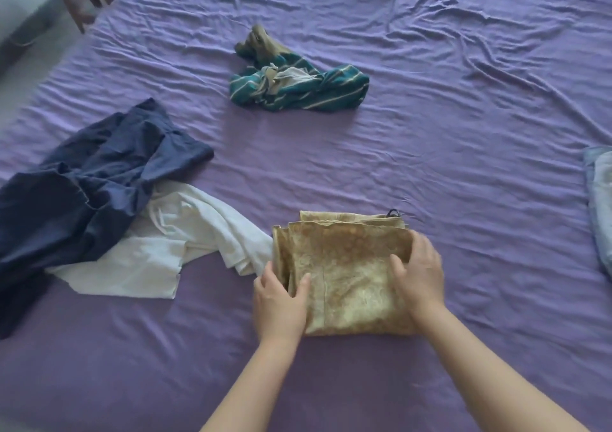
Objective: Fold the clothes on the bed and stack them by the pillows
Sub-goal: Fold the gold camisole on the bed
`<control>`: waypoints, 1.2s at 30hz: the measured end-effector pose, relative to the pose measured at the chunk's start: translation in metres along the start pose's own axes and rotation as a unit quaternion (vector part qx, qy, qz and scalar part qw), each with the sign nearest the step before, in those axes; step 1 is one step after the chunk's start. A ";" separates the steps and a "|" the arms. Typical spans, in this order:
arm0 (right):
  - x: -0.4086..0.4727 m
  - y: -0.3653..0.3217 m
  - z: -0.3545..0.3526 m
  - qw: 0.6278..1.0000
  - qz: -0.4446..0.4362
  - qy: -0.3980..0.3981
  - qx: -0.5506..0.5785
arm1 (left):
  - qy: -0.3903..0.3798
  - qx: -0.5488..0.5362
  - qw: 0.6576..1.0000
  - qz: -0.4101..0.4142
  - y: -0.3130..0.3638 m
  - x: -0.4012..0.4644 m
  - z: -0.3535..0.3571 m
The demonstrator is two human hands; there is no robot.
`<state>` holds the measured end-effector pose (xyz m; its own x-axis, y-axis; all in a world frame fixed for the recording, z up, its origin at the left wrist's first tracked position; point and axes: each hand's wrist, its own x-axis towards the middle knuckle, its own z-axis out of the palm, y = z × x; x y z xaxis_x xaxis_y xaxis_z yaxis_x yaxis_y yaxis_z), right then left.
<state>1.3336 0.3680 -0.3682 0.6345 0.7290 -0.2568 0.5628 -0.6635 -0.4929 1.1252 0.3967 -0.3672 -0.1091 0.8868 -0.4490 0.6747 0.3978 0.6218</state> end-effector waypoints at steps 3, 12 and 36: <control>-0.006 0.015 0.004 0.995 0.091 -0.036 0.018 | -0.026 0.029 0.998 -0.044 0.011 0.010 0.008; -0.020 0.019 -0.008 0.991 0.066 -0.011 0.114 | -0.040 -0.012 0.995 0.092 0.026 0.013 0.014; -0.093 0.302 -0.305 0.935 0.061 0.291 0.192 | -0.306 -0.117 0.893 0.309 0.260 -0.231 0.240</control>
<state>1.6065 0.0488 -0.2397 0.9252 0.3630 0.1106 0.3068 -0.5441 -0.7809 1.5011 0.2387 -0.2561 0.6991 0.6878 -0.1953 0.2889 -0.0219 0.9571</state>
